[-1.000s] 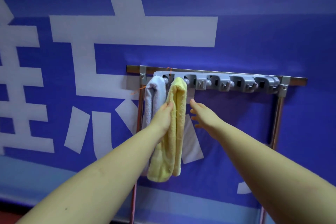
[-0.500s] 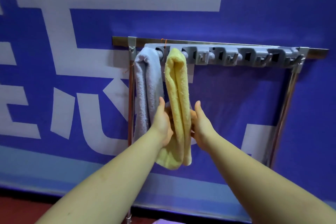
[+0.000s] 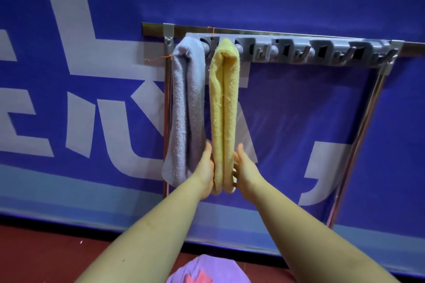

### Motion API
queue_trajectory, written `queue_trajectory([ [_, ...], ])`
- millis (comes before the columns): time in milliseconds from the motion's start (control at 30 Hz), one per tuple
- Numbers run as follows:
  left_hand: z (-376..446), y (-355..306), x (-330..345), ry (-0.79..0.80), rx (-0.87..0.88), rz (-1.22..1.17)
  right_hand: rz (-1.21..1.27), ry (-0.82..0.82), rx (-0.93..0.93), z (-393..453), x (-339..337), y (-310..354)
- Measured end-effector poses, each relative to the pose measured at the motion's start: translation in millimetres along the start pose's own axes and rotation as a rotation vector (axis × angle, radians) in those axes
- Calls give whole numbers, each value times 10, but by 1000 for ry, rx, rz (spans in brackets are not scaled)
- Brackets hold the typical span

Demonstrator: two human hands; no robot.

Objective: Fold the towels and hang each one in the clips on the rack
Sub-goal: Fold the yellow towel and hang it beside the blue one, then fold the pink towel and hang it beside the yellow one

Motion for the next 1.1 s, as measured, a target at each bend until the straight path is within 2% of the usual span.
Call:
queue_trajectory([
  [133, 21, 191, -117, -56, -2, -1, -6, -49, 36, -9, 39, -229],
  [267, 52, 225, -134, -37, 2, 29, -28, -75, 33, -48, 42, -255],
  [367, 6, 267, -245, -53, -16, 121, -70, -61, 29, -115, 8, -255],
  [500, -322, 493, -467, -109, -162, 481, -406, -30, -1, -382, 51, -207],
  [600, -644, 709, -655, -33, -417, 982, -840, -52, 57, -592, 49, -217],
  [633, -719, 711, -699, -13, -452, 1133, -970, -43, 68, -664, 65, -206],
  [733, -939, 499, -693, -66, -431, 1358, -1205, -29, 60, -893, 118, -140],
  [833, -1157, 263, -501, -108, -340, 1553, -1352, -17, 67, -1125, 162, -123],
  [1000, -1495, 289, -101, -38, -172, 1828, -1541, 8, 55, -1482, 243, -265],
  [1100, -1664, 518, -51, -3, -146, 1898, -1564, 45, 57, -1629, 266, -513],
])
Point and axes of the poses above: each hand's wrist, its own z-axis towards the middle knuckle, its own x-axis out of the palm, y = z × x, the point moved 10 cm from there along z, towards the middle knuckle, and after that the axes turned 10 degrees about y, right-handed, at the moved point
